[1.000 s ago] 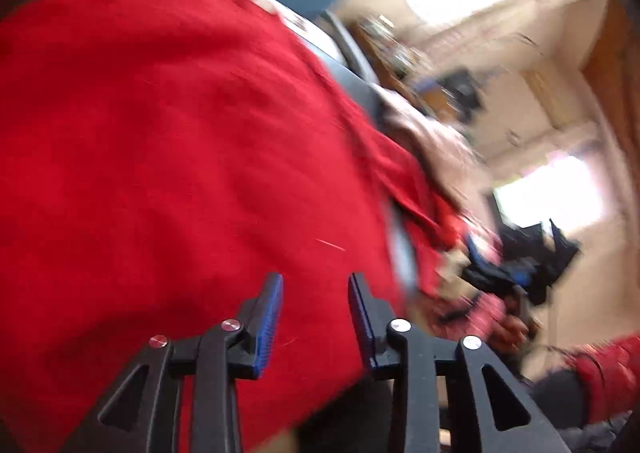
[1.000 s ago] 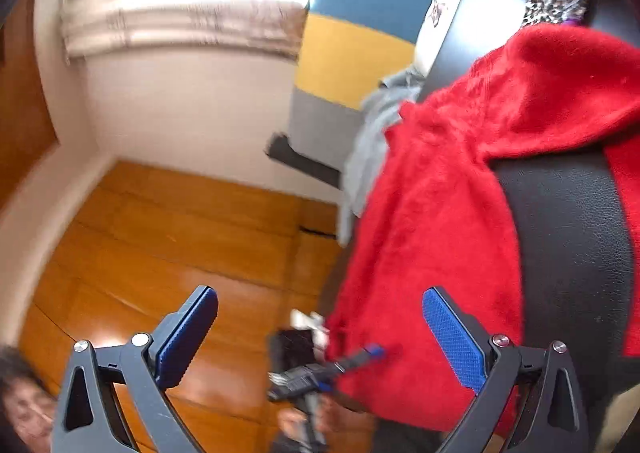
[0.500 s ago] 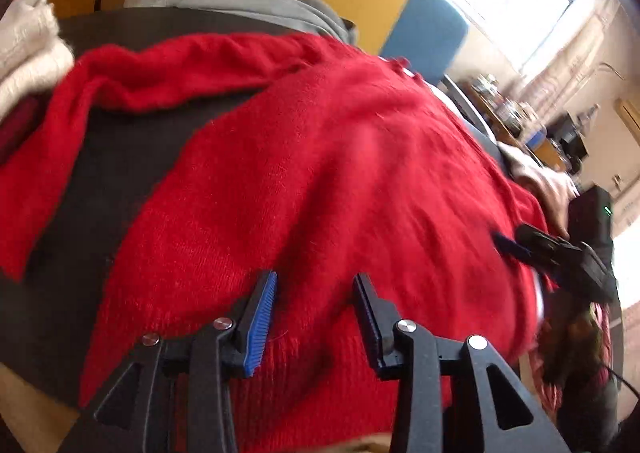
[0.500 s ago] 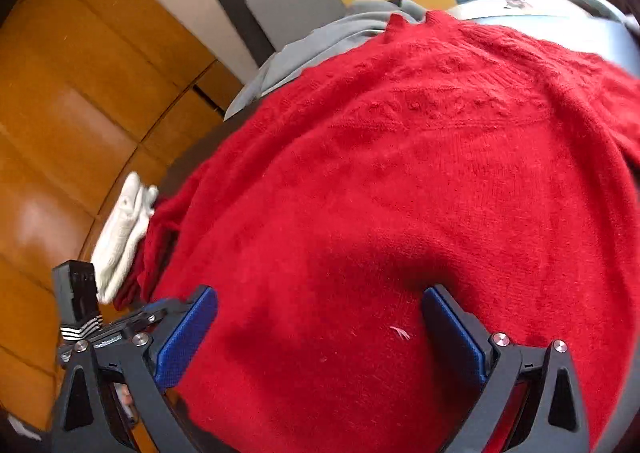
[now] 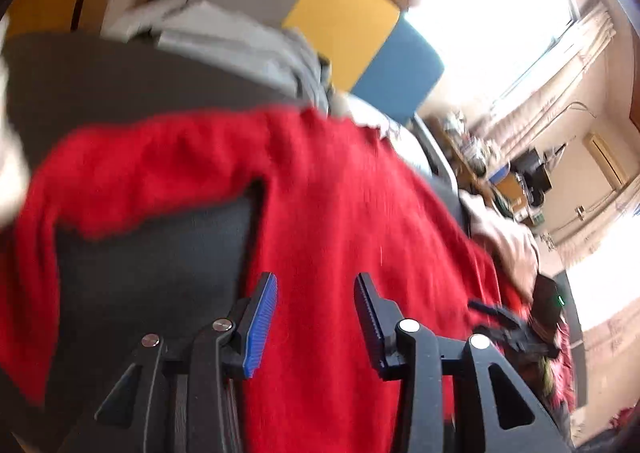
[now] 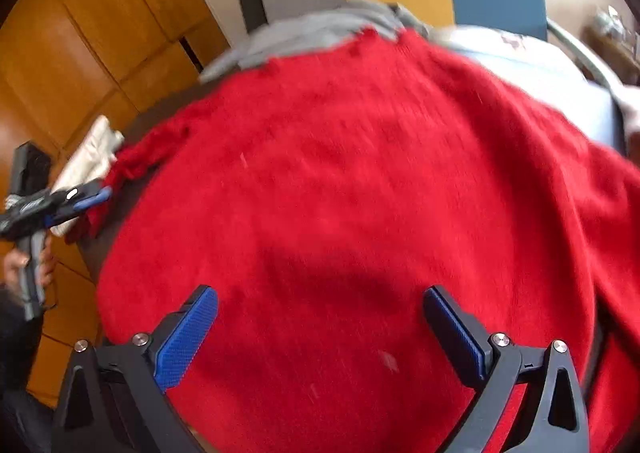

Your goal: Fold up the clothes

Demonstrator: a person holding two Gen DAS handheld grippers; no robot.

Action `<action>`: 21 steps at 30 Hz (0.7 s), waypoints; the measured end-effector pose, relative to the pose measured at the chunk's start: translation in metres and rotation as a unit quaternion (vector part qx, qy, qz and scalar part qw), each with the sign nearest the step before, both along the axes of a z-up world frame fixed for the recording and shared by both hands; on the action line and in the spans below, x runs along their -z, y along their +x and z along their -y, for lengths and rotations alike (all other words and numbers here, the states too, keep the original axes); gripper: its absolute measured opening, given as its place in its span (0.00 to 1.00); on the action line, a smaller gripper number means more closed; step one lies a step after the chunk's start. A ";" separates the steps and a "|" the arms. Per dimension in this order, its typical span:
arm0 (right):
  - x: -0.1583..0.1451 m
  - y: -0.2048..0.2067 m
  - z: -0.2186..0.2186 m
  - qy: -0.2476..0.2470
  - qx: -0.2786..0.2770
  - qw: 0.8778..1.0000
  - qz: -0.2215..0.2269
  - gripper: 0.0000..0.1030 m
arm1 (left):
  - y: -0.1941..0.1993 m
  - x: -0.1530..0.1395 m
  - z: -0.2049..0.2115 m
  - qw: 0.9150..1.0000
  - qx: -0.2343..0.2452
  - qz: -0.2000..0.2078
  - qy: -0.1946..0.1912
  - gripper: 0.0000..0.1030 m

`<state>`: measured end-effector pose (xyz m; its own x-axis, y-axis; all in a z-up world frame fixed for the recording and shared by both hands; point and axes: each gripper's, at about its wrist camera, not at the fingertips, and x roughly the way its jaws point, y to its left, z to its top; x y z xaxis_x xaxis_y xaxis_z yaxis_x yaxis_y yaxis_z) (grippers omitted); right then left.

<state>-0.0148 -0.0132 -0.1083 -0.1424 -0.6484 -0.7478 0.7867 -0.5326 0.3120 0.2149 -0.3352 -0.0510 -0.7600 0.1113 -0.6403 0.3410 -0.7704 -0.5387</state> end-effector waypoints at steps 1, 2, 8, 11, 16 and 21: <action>-0.005 -0.001 0.006 -0.015 -0.002 1.000 -0.002 1.00 | -0.015 -0.002 0.005 1.000 -0.002 -0.004 -0.011 0.42; -0.008 -0.007 0.017 -0.028 -0.002 1.000 -0.008 1.00 | -0.035 -0.001 0.013 1.000 -0.009 0.001 -0.018 0.42; 0.005 -0.050 0.080 0.039 0.029 0.996 -0.075 1.00 | -0.139 0.027 0.026 0.995 -0.017 0.053 -0.076 0.42; 0.024 -0.069 0.098 0.090 0.042 0.991 -0.092 1.00 | -0.144 0.052 0.046 0.987 -0.047 0.103 -0.115 0.41; 0.037 -0.063 0.115 0.095 0.046 0.990 -0.094 1.00 | -0.120 0.064 0.072 0.968 -0.083 0.141 -0.189 0.31; 0.040 -0.035 0.151 0.108 0.028 0.988 -0.111 1.00 | -0.096 0.064 0.110 0.955 -0.135 0.179 -0.194 0.31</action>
